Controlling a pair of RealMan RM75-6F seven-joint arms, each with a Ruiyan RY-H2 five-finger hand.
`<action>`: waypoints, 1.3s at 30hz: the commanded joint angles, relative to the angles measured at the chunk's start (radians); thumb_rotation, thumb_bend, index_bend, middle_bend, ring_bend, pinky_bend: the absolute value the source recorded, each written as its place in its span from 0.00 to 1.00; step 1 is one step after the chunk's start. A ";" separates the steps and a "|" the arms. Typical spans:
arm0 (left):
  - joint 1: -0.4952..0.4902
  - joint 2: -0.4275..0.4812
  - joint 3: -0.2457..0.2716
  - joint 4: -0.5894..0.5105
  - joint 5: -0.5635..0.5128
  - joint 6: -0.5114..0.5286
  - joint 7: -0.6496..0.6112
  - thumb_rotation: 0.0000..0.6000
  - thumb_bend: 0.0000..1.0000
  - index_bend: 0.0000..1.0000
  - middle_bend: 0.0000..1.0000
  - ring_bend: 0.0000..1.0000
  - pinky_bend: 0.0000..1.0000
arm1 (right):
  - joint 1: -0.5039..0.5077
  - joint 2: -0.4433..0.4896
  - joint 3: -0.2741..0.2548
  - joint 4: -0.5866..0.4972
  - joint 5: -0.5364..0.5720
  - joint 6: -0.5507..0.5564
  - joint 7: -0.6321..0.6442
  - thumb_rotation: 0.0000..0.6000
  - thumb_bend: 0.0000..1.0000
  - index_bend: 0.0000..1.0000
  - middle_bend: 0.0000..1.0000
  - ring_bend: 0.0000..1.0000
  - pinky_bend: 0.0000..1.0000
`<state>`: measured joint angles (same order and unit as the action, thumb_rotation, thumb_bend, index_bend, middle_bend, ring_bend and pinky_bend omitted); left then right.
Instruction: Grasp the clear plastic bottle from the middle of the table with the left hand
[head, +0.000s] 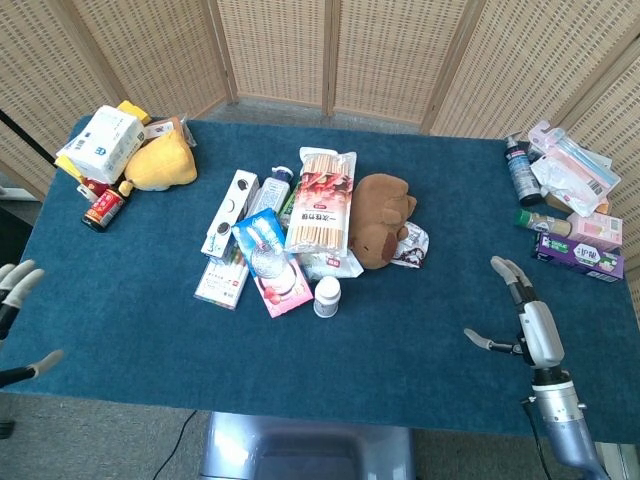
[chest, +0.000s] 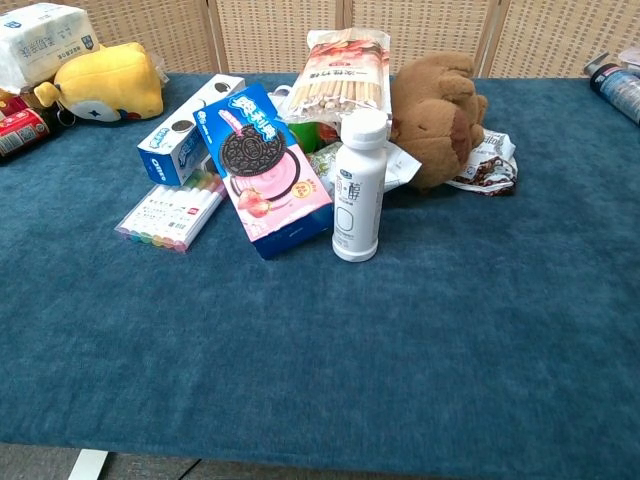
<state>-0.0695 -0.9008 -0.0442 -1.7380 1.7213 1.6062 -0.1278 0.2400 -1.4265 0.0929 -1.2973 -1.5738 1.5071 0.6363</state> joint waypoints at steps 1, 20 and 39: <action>-0.141 -0.076 -0.058 0.162 0.087 -0.061 -0.068 1.00 0.00 0.04 0.00 0.00 0.00 | 0.002 0.001 0.002 -0.004 -0.001 0.002 -0.002 1.00 0.00 0.00 0.00 0.00 0.00; -0.569 -0.209 -0.163 0.436 0.221 -0.297 0.084 1.00 0.00 0.00 0.00 0.00 0.00 | 0.003 0.016 0.004 0.003 0.008 -0.012 0.010 1.00 0.00 0.00 0.00 0.00 0.00; -0.969 -0.501 -0.061 0.867 0.327 -0.448 0.017 1.00 0.00 0.00 0.00 0.00 0.00 | -0.002 0.038 0.019 -0.023 0.024 -0.009 0.031 1.00 0.00 0.00 0.00 0.00 0.00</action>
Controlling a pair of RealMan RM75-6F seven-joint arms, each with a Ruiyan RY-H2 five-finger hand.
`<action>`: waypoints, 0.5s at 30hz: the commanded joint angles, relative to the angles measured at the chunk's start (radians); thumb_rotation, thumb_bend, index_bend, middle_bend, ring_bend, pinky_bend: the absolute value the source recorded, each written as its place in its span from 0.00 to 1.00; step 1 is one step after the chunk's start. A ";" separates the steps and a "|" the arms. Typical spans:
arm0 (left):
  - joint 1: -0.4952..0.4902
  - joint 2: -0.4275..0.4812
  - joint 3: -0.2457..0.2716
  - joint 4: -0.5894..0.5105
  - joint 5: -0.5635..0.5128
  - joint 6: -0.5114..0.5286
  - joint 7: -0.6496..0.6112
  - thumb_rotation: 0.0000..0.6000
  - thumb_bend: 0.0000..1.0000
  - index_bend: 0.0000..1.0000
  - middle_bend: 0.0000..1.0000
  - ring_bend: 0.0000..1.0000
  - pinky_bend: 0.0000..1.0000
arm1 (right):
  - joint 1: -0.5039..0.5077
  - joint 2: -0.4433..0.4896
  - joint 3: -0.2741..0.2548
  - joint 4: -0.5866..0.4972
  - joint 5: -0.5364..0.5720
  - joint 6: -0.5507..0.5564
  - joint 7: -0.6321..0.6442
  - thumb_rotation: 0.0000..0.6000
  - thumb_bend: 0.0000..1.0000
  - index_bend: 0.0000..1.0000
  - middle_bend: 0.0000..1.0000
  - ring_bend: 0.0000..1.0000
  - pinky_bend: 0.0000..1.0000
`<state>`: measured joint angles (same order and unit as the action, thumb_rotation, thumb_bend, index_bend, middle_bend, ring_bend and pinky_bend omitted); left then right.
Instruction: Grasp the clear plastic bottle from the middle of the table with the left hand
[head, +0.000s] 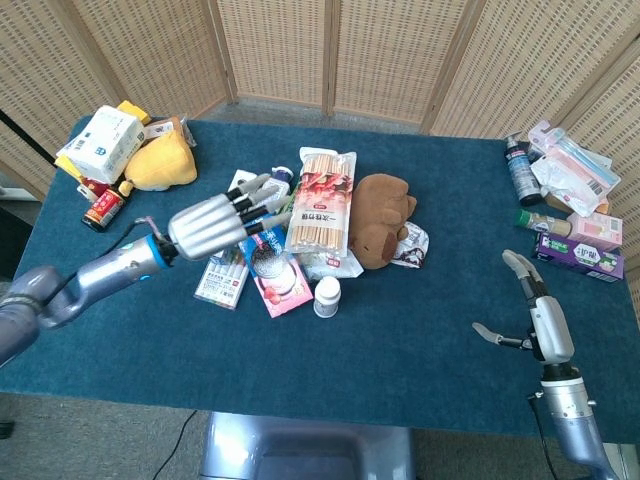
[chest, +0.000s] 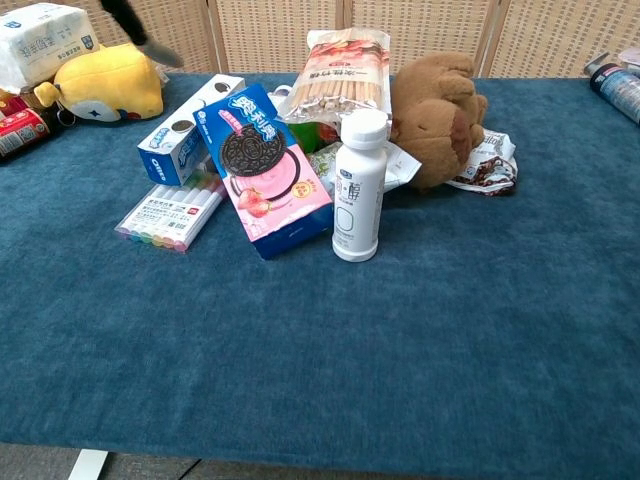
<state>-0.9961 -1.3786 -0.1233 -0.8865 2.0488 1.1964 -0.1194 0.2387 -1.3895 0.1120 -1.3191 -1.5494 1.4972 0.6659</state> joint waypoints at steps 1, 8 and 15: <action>-0.061 -0.031 0.025 0.021 -0.001 -0.055 0.015 1.00 0.00 0.00 0.00 0.00 0.00 | -0.001 0.003 0.001 -0.004 0.000 0.001 0.003 1.00 0.00 0.00 0.00 0.00 0.00; -0.143 -0.090 0.051 0.052 -0.030 -0.142 0.047 1.00 0.00 0.00 0.00 0.00 0.00 | -0.006 0.015 0.011 -0.016 0.011 0.006 0.024 1.00 0.00 0.00 0.00 0.00 0.00; -0.210 -0.157 0.078 0.112 -0.058 -0.205 0.063 1.00 0.00 0.00 0.00 0.00 0.00 | -0.013 0.027 0.024 -0.017 0.030 0.008 0.054 1.00 0.00 0.00 0.00 0.00 0.00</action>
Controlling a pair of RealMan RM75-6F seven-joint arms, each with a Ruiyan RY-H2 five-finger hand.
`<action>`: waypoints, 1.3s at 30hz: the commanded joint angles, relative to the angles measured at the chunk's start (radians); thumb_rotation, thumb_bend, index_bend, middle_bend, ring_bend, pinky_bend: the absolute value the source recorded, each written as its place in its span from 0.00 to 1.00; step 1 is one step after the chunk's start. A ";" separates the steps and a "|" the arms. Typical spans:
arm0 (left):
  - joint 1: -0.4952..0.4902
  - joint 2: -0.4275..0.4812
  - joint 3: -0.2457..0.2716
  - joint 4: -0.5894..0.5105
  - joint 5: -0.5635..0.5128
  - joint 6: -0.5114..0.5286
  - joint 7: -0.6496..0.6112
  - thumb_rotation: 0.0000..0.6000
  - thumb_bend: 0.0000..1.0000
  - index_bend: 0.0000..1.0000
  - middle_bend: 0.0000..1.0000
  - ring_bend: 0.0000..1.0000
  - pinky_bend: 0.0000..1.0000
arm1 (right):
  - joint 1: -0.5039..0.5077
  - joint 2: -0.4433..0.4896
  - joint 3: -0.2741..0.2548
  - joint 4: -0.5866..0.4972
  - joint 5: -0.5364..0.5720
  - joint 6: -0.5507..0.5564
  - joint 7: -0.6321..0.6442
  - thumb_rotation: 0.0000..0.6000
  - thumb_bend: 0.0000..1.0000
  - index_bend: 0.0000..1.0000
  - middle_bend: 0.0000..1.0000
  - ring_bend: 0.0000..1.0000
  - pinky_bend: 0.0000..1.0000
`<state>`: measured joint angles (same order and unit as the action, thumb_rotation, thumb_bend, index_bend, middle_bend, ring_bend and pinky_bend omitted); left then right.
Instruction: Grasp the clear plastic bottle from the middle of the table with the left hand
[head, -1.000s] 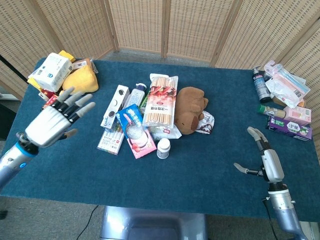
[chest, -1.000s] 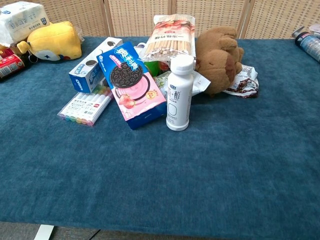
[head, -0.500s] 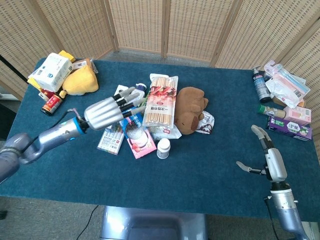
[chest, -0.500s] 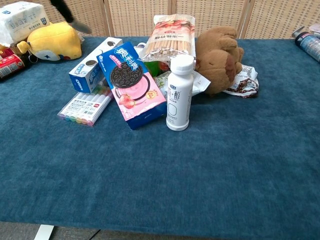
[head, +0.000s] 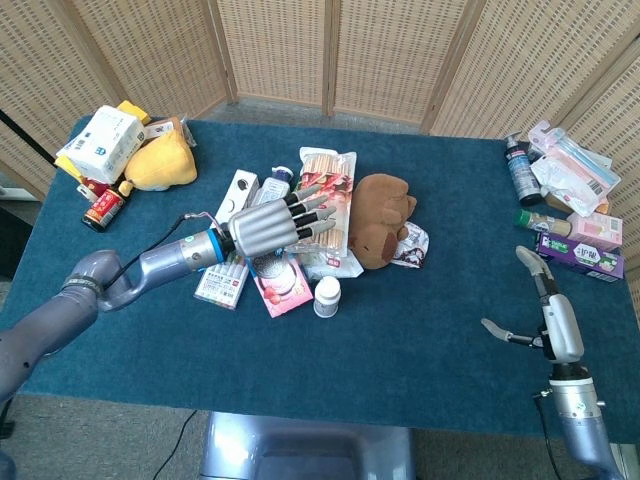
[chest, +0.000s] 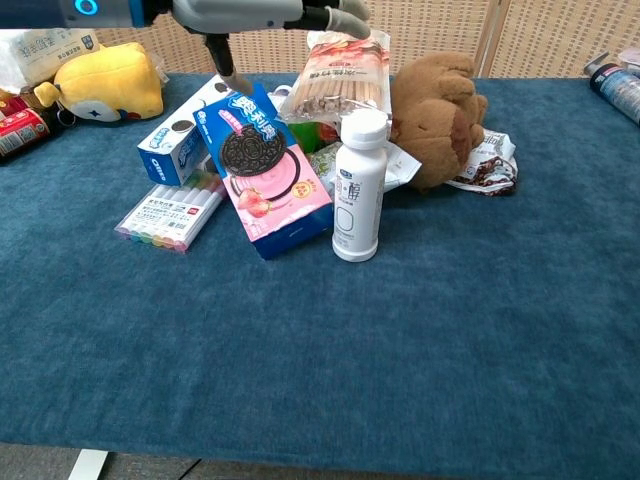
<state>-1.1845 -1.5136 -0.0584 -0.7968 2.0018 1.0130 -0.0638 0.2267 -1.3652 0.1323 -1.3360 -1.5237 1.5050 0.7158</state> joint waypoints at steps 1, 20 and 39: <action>-0.029 -0.029 0.019 0.031 -0.013 -0.029 0.007 1.00 0.00 0.00 0.00 0.00 0.00 | -0.002 0.004 0.005 0.000 0.007 -0.001 0.008 1.00 0.00 0.00 0.00 0.00 0.00; -0.121 -0.209 0.110 0.225 -0.057 -0.058 -0.025 1.00 0.00 0.08 0.01 0.03 0.23 | -0.008 0.025 0.029 -0.018 0.029 -0.009 0.037 1.00 0.00 0.00 0.00 0.00 0.00; -0.110 -0.156 0.112 0.194 -0.097 0.182 0.002 1.00 0.00 0.89 0.89 0.84 0.90 | -0.009 0.025 0.025 -0.033 0.017 -0.012 0.026 1.00 0.00 0.00 0.00 0.00 0.00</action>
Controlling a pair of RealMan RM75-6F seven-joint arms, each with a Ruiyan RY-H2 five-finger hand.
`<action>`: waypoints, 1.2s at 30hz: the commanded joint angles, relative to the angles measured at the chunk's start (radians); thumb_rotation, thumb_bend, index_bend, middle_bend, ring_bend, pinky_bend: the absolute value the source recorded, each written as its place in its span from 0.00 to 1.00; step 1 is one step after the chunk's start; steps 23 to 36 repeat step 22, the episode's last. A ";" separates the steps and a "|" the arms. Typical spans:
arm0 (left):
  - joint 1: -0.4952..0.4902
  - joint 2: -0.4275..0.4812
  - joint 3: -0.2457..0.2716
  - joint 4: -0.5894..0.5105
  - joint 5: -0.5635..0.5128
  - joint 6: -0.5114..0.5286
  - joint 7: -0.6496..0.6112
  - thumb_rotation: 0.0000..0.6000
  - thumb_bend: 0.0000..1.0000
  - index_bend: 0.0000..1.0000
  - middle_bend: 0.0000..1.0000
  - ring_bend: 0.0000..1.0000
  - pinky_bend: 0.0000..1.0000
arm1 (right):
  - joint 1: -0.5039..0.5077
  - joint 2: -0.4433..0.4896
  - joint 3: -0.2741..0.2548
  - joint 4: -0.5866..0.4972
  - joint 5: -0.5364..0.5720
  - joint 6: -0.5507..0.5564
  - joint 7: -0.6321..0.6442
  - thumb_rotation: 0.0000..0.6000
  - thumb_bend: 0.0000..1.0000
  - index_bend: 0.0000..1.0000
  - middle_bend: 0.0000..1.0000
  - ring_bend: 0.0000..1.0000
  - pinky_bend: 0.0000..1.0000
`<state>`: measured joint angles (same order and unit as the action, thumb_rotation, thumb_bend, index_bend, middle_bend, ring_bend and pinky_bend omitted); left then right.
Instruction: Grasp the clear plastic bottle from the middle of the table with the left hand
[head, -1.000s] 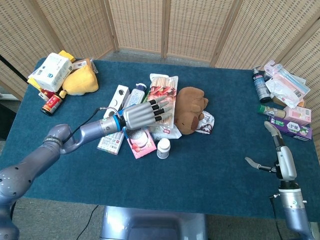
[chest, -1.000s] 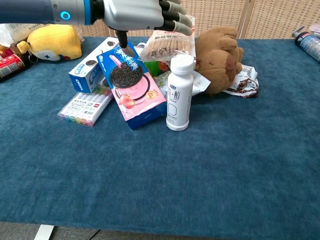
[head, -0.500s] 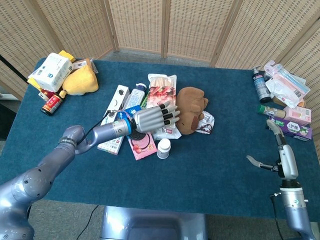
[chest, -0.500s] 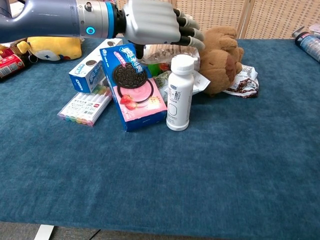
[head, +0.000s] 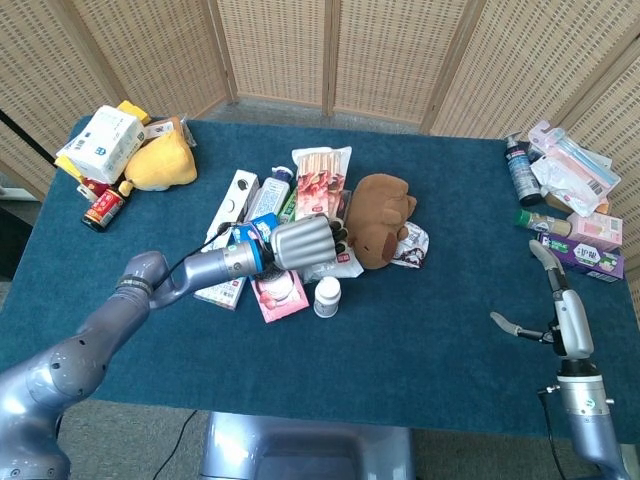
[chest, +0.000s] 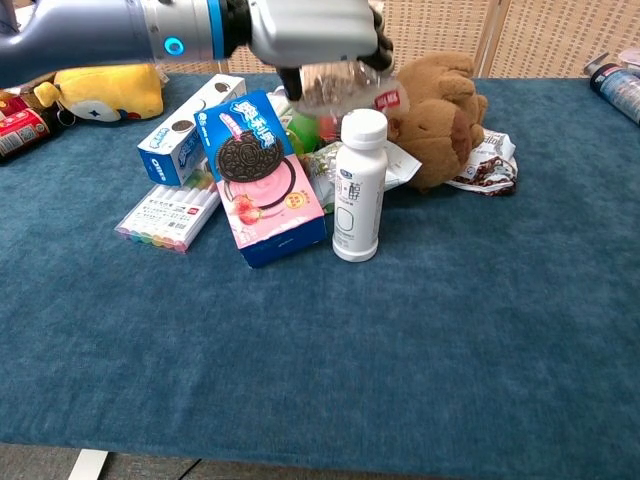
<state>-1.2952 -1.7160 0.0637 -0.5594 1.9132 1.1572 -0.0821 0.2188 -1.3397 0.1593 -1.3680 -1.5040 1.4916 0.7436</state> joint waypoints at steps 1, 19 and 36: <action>0.001 0.073 -0.013 -0.070 -0.010 0.052 0.031 1.00 0.00 0.89 0.89 0.85 0.90 | -0.001 -0.002 -0.004 -0.002 -0.005 0.003 -0.004 1.00 0.00 0.00 0.00 0.00 0.00; 0.056 0.518 -0.119 -0.636 -0.088 0.106 0.287 1.00 0.00 0.89 0.89 0.84 0.90 | 0.000 -0.001 -0.024 -0.038 -0.040 0.010 -0.034 1.00 0.00 0.00 0.00 0.00 0.00; 0.069 0.546 -0.125 -0.669 -0.092 0.097 0.302 1.00 0.00 0.89 0.89 0.84 0.90 | 0.003 -0.002 -0.025 -0.042 -0.044 0.008 -0.040 1.00 0.00 0.00 0.00 0.00 0.00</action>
